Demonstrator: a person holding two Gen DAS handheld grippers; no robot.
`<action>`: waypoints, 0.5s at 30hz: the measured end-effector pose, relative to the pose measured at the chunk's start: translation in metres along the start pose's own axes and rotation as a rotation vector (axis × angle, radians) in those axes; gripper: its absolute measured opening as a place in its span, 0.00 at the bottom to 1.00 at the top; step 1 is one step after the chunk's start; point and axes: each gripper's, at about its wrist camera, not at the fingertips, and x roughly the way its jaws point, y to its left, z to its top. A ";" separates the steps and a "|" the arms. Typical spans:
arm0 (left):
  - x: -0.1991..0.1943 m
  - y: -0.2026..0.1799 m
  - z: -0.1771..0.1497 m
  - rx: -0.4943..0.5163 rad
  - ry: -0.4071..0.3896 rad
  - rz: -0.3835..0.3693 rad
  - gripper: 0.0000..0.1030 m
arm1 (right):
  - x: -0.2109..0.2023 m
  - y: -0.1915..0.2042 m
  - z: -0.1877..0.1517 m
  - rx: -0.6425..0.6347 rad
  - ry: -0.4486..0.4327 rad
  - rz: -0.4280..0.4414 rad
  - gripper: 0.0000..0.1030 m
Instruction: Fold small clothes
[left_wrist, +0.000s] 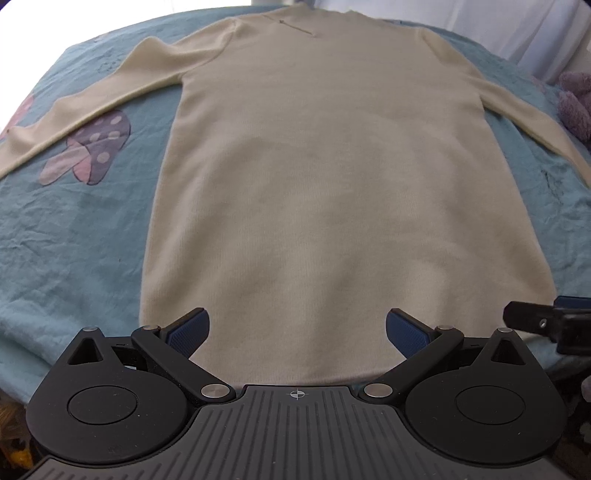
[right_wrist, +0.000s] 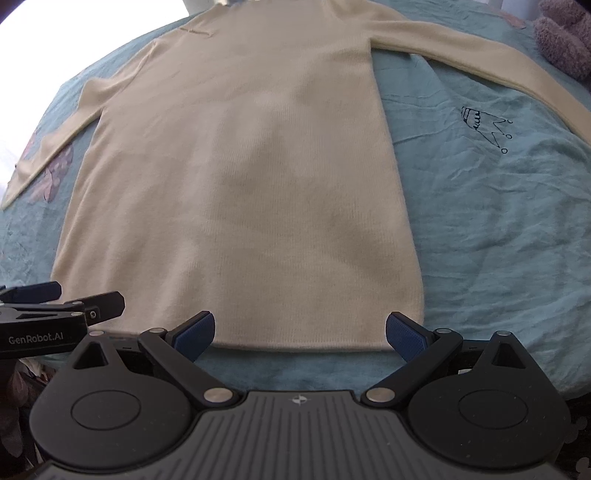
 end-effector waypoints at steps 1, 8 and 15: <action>-0.003 0.002 0.004 -0.018 -0.035 -0.007 1.00 | -0.002 -0.010 0.005 0.033 -0.032 0.026 0.96; -0.001 0.017 0.041 -0.146 -0.179 0.032 1.00 | -0.037 -0.122 0.033 0.296 -0.586 0.029 0.96; 0.014 0.028 0.065 -0.264 -0.244 0.039 1.00 | -0.029 -0.277 0.045 0.826 -0.688 -0.029 0.96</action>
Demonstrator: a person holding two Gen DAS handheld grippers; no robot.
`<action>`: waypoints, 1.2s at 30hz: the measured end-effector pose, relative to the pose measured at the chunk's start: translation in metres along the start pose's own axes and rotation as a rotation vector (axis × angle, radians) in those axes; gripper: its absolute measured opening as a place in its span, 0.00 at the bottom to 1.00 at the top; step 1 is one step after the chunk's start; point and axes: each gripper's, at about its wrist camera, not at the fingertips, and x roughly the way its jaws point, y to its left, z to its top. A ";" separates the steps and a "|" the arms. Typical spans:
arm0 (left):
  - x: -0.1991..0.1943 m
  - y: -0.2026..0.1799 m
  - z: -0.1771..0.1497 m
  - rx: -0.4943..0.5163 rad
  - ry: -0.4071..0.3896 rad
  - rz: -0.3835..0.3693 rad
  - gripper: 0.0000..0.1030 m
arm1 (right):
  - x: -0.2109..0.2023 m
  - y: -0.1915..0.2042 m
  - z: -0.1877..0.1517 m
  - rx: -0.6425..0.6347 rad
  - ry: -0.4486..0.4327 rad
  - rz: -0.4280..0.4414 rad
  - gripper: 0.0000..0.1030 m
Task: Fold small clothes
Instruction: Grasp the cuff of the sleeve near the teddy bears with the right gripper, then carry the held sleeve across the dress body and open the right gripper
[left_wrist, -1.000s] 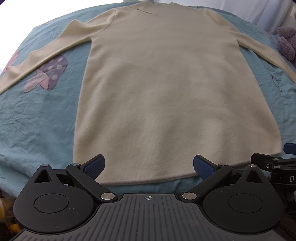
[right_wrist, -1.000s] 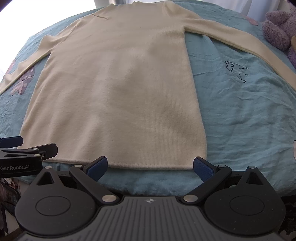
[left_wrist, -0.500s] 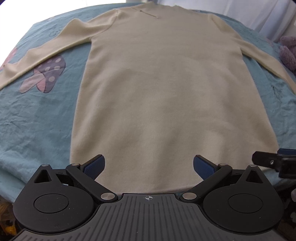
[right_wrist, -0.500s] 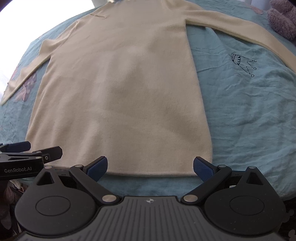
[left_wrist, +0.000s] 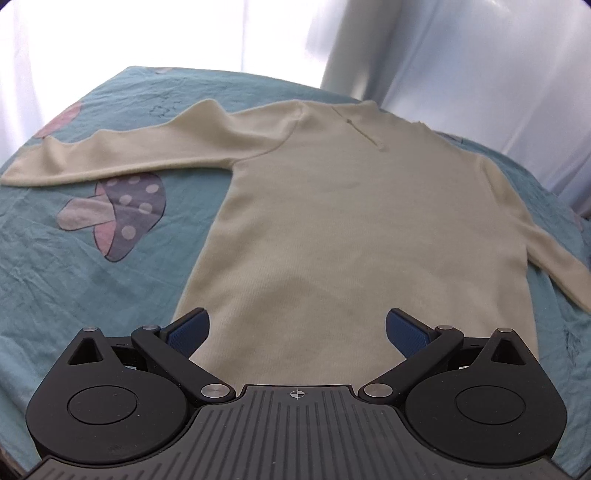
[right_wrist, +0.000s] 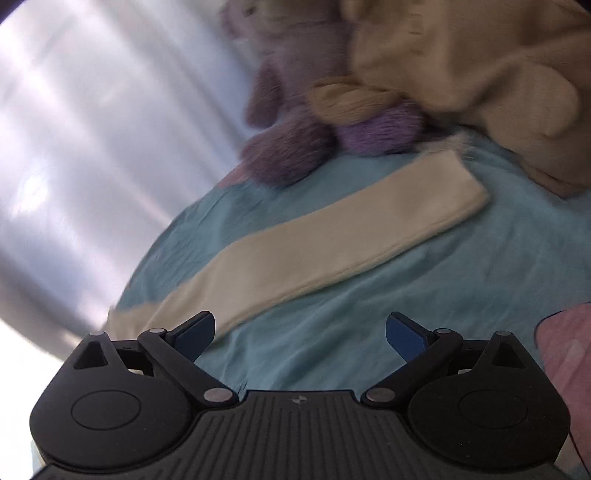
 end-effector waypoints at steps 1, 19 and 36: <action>0.005 0.002 0.002 -0.033 0.007 0.004 1.00 | 0.005 -0.018 0.008 0.083 -0.022 -0.003 0.93; 0.049 -0.002 0.022 -0.129 0.106 -0.132 1.00 | 0.052 -0.013 0.052 0.022 -0.169 -0.036 0.07; 0.123 -0.061 0.073 -0.056 0.240 -0.537 0.71 | 0.055 0.217 -0.139 -0.696 0.264 0.532 0.29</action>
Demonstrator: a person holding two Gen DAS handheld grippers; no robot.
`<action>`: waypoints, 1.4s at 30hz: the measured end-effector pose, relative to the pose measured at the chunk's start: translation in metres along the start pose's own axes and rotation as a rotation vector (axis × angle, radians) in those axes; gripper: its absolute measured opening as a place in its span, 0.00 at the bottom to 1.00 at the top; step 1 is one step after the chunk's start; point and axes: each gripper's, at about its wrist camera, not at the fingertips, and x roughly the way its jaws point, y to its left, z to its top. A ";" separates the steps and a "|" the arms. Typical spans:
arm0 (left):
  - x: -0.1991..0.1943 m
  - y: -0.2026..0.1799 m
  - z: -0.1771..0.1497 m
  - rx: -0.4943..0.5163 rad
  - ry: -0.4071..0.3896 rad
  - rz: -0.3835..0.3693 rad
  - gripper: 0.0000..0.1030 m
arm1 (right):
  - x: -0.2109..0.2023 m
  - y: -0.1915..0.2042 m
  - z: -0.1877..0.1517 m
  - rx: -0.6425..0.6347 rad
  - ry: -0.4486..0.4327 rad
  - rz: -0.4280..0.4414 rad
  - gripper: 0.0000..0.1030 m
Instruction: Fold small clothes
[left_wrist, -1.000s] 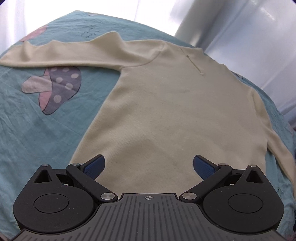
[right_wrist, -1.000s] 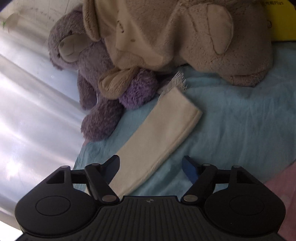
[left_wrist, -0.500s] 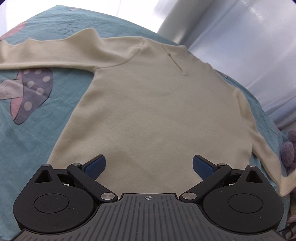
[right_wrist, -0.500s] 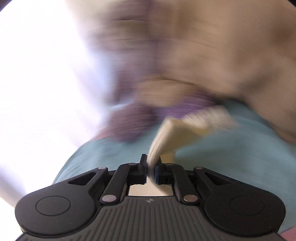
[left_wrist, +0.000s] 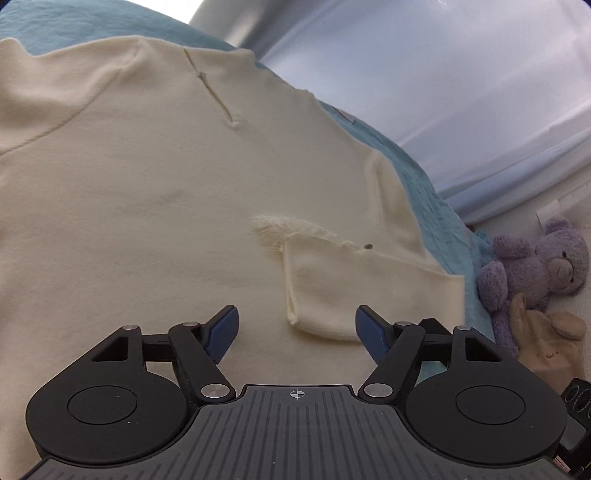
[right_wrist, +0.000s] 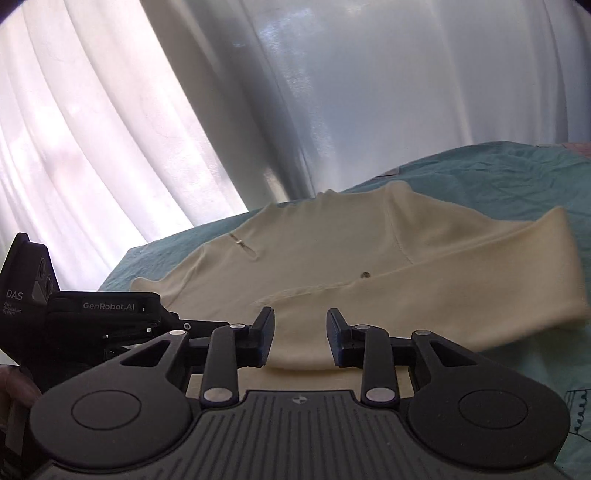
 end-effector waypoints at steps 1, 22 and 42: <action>0.008 0.000 0.002 -0.005 0.021 -0.008 0.65 | -0.002 -0.005 -0.002 0.004 0.000 -0.018 0.29; -0.007 -0.018 0.035 0.169 -0.137 0.034 0.09 | 0.001 -0.034 -0.006 0.078 0.054 -0.232 0.45; -0.028 0.053 0.070 0.133 -0.291 0.260 0.09 | 0.033 -0.077 0.016 0.342 0.067 -0.121 0.40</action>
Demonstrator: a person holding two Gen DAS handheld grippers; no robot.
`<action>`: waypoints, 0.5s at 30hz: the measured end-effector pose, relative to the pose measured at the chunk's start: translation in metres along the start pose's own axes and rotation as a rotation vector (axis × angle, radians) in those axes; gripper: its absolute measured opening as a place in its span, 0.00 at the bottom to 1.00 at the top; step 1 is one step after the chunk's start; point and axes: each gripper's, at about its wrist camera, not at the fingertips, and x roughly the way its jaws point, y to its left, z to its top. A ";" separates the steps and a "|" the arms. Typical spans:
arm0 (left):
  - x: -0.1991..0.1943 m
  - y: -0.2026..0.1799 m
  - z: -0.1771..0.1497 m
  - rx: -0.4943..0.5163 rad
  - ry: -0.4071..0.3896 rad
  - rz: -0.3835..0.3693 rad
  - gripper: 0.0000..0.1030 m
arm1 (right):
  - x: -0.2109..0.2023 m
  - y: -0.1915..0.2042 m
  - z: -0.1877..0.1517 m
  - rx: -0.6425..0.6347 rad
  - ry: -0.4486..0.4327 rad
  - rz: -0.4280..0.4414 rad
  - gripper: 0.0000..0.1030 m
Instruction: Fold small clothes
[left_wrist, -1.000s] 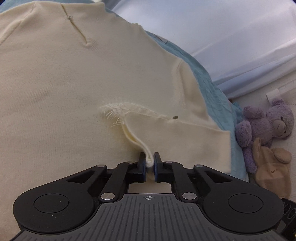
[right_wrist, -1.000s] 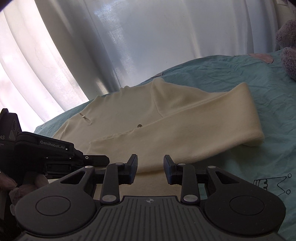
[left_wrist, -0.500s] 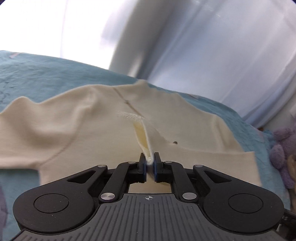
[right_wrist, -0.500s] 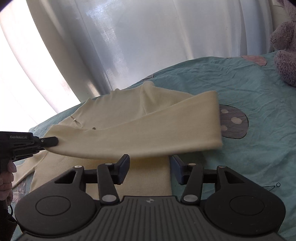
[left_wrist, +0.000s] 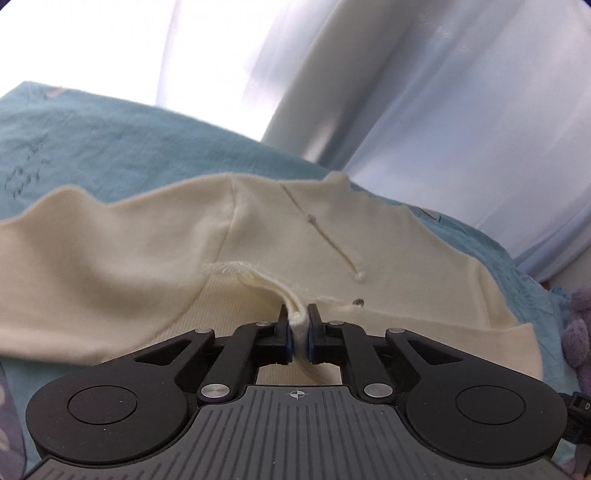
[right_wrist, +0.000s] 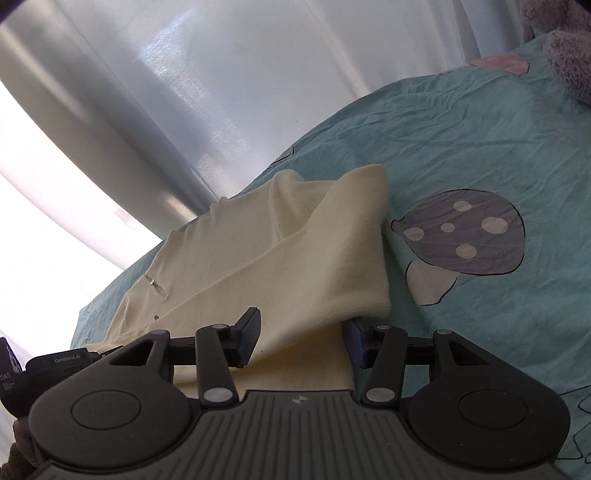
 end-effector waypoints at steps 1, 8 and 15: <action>-0.003 -0.004 0.004 0.032 -0.019 0.007 0.09 | 0.004 -0.002 0.001 0.022 0.005 -0.004 0.33; -0.021 -0.006 0.030 0.071 -0.145 0.012 0.09 | 0.015 0.005 0.005 0.014 -0.001 -0.050 0.16; 0.016 0.020 0.007 0.068 0.027 0.122 0.10 | 0.020 0.005 0.000 -0.075 -0.019 -0.088 0.16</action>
